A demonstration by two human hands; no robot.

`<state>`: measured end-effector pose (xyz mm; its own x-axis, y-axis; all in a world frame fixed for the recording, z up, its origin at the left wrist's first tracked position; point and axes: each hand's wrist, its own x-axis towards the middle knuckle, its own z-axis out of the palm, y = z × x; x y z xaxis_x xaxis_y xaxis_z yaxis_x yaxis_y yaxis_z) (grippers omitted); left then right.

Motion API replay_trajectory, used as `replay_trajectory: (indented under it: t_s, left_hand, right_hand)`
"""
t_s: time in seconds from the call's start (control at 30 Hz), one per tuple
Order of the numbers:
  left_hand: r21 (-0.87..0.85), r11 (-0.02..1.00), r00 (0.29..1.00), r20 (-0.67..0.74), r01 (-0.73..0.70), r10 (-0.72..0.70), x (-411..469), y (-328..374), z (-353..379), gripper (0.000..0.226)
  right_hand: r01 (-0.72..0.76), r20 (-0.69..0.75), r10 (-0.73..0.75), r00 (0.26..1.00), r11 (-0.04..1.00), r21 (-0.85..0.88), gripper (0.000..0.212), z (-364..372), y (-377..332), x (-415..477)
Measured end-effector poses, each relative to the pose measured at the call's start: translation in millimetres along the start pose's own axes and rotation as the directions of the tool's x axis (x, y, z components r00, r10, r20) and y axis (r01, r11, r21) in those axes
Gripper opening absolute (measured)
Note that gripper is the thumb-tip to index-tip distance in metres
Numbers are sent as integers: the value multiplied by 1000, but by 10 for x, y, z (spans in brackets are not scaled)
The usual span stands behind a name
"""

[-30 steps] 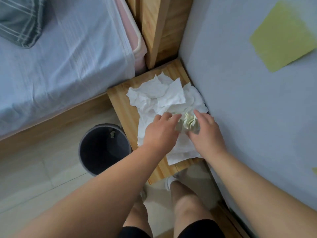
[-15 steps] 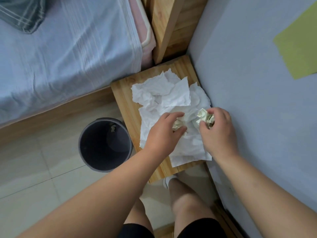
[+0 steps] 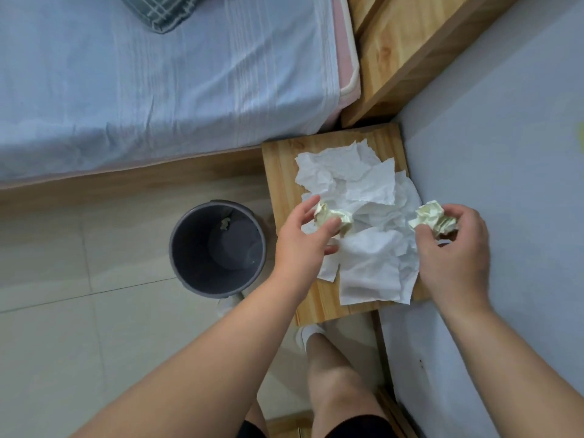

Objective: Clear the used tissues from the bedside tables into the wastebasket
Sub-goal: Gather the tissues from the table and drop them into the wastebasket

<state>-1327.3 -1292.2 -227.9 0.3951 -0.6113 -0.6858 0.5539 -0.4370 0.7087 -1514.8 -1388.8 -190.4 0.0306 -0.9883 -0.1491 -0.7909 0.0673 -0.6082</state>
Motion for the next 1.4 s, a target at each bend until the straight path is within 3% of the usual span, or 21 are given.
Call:
replay_trajectory:
  t_s: [0.27, 0.43, 0.63, 0.73, 0.87, 1.0, 1.23, 1.4]
  left_hand:
    - [-278, 960, 993, -94, 40, -69, -73, -48, -750, 44]
    - [-344, 939, 969, -224, 25, -107, -108, -108, -1635, 37]
    - [-434, 900, 870, -423, 53, -255, 121, -434, -2597, 33]
    - [-429, 899, 846, -443, 91, -297, 355, -741, -2888, 21]
    - [-401, 907, 822, -468, 129, -324, 700, -1140, -3080, 38]
    - [-346, 916, 843, -414, 203, -344, 997, -1398, -3117, 49]
    - [-236, 934, 866, -365, 270, -342, 1043, -1441, -2970, 72]
    - [-158, 944, 867, -375, 289, -328, 798, -1171, -2788, 55]
  right_hand:
    - [93, 83, -106, 991, 984, 149, 35, 416, -585, -427]
    - [97, 270, -154, 950, 972, 212, 35, 991, -877, -824]
    - [70, 516, -136, 846, 987, 146, 25, 2064, -978, -1206]
    - [43, 603, -60, 795, 998, 43, 30, 2640, -831, -1305]
    - [27, 664, 38, 747, 996, -88, 35, 3272, -523, -1336]
    - [0, 695, 116, 710, 986, -165, 44, 3637, -283, -1238]
    - [-73, 704, 156, 693, 987, -146, 48, 3510, -177, -1206]
    - [-81, 728, 148, 670, 989, -126, 51, 3016, -384, -1240]
